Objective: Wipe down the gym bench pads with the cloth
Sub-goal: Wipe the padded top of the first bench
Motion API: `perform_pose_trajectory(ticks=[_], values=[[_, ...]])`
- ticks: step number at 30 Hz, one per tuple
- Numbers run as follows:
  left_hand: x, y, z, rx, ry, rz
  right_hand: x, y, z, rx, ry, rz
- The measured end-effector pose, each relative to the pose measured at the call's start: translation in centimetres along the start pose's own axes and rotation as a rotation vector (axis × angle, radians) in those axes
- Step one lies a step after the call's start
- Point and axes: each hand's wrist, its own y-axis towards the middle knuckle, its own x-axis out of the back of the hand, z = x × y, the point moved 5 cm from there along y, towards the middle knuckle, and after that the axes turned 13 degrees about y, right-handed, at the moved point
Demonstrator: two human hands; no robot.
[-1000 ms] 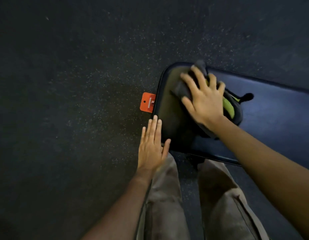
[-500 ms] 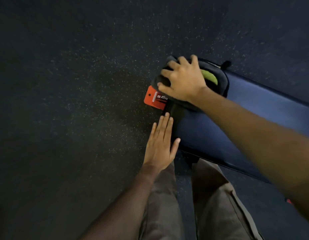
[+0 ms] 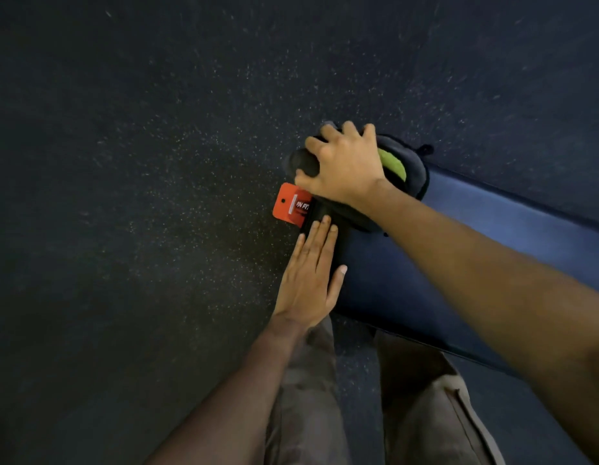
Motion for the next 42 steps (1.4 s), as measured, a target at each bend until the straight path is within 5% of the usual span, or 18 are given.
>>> perform_pose_trajectory(ticks=[8,14,20,28,34,42], values=[[-0.7,5.8,-6.2,-0.080,0.027,0.032,2.1,-3.5,-11.3,-0.432,0.489,-0.084],[-3.4,9.7,-15.2,-0.255,0.133,0.074,2.0,-15.8,-24.3,-0.590,0.417,-0.119],[-5.9,13.5,-22.8,-0.199,0.276,0.072,1.7,-25.7,-35.2,-0.809,0.420,-0.067],[-7.8,14.9,-27.8,-0.072,0.385,0.065,1.5,-24.1,-34.8,-0.615,0.419,0.024],[-7.7,15.0,-27.7,-0.056,0.354,0.034,1.8,-30.3,-41.2,-0.788,0.423,0.028],[-7.5,15.4,-28.0,-0.059,0.275,-0.008,1.2,-21.9,-33.2,-0.578,0.383,0.051]])
